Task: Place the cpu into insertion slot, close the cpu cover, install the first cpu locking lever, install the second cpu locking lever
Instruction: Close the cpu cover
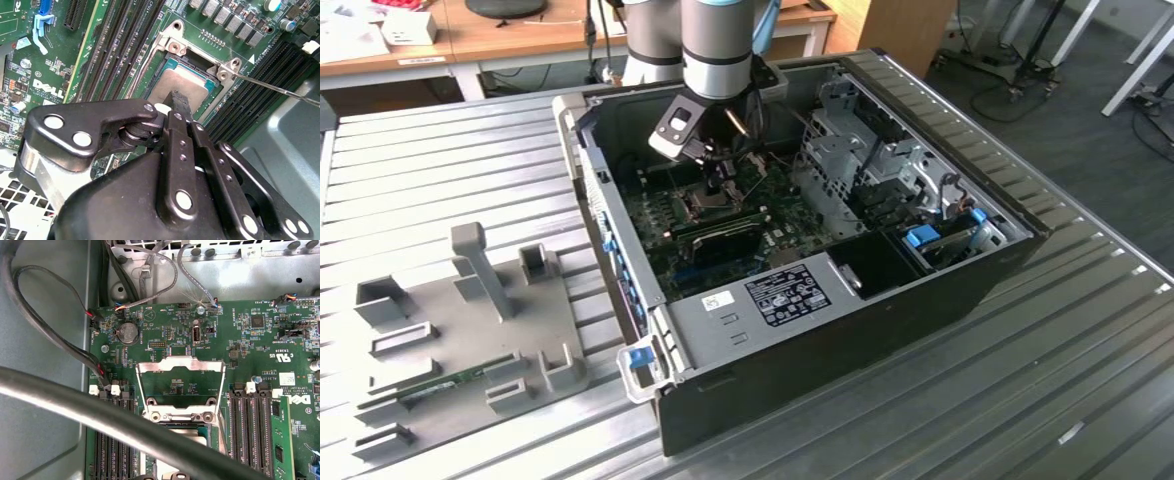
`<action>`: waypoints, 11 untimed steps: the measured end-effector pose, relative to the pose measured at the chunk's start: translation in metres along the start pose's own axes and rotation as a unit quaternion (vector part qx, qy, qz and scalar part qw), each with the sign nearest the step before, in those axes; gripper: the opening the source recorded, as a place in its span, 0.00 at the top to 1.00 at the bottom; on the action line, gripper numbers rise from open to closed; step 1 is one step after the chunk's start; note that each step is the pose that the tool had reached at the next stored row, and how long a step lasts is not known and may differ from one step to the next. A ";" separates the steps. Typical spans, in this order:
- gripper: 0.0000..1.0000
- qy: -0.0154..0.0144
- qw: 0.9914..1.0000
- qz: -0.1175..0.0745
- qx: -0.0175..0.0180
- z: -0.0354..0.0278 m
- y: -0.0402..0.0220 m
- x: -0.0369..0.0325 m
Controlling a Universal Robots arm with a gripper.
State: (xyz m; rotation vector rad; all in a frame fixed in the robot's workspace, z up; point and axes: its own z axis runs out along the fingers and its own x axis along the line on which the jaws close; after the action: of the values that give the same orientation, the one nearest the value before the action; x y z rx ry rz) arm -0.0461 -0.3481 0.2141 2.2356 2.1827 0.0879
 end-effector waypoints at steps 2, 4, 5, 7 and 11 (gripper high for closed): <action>0.89 0.000 1.000 0.000 0.000 0.0000 0.0000 0.0000; 0.89 0.000 1.000 0.000 0.000 0.0001 0.0000 0.0000; 0.89 0.000 1.000 0.000 0.000 0.0001 0.0000 0.0000; 0.89 0.000 1.000 0.000 0.000 -0.0006 0.0000 0.0000; 0.89 0.000 1.000 0.000 0.000 -0.0055 0.0003 0.0002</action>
State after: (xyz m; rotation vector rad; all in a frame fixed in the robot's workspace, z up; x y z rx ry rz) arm -0.0461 -0.3481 0.2196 2.2357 2.1826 0.0880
